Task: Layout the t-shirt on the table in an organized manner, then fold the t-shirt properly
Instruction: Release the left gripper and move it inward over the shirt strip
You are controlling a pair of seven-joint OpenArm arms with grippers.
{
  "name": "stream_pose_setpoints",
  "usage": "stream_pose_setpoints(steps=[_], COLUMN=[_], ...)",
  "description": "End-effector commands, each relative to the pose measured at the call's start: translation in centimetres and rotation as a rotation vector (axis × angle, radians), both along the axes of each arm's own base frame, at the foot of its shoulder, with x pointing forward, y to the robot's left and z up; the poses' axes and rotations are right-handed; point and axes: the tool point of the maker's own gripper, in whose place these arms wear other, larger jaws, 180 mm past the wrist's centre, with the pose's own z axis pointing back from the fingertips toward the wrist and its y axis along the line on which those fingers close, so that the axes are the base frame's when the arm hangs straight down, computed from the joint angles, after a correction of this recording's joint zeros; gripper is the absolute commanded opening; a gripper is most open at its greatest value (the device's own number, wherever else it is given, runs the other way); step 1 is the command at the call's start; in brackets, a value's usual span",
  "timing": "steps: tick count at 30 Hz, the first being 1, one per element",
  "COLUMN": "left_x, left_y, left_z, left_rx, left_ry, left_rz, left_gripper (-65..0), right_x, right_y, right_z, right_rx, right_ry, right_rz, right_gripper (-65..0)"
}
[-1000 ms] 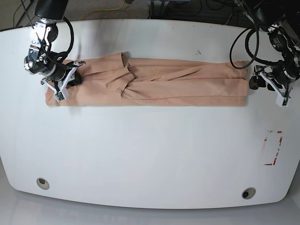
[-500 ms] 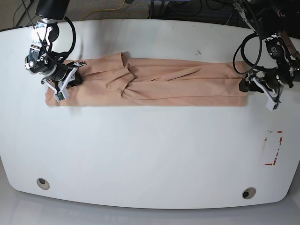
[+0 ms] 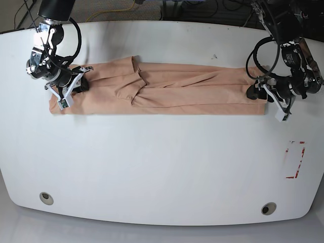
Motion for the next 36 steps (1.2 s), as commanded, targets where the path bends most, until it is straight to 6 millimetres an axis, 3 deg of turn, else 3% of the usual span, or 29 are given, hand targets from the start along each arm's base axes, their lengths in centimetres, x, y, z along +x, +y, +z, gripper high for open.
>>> stream_pose_setpoints(steps=[1,8,10,14,24,30,36], left_x=[0.2,0.0,0.0,-0.3,0.6,0.9,0.7], left_y=[0.3,0.3,0.3,0.6,-0.5,-4.1,-7.9], left_z=[0.3,0.2,0.3,0.6,5.3,8.2,9.2], left_rx=[0.019,0.022,0.024,0.048,0.202,0.28,0.304], left_ry=[0.0,0.006,0.005,-0.002,-0.146,-0.242,-0.276], left_rz=[-0.011,-0.013,-0.014,-0.019,-0.143,-0.295,-0.434], left_gripper=[-26.8,-59.4,-63.6,-62.5,-62.6,-62.6,-62.6], right_x=[0.1,0.1,0.1,0.1,0.1,0.1,0.1], right_y=[-0.9,-0.9,-0.9,-1.0,-0.9,-0.9,-0.9], right_z=[0.4,0.4,0.4,0.4,0.4,0.4,0.4], right_rx=[-0.021,-0.022,-0.022,-0.025,-0.024,-0.024,-0.024], right_ry=[-0.001,-0.001,-0.001,0.0,0.0,0.0,0.0], right_rz=[-0.007,-0.007,-0.007,-0.007,-0.007,-0.007,-0.007], right_gripper=[-55.5,-55.5,-55.5,-55.5,-55.5,-55.5,-55.5])
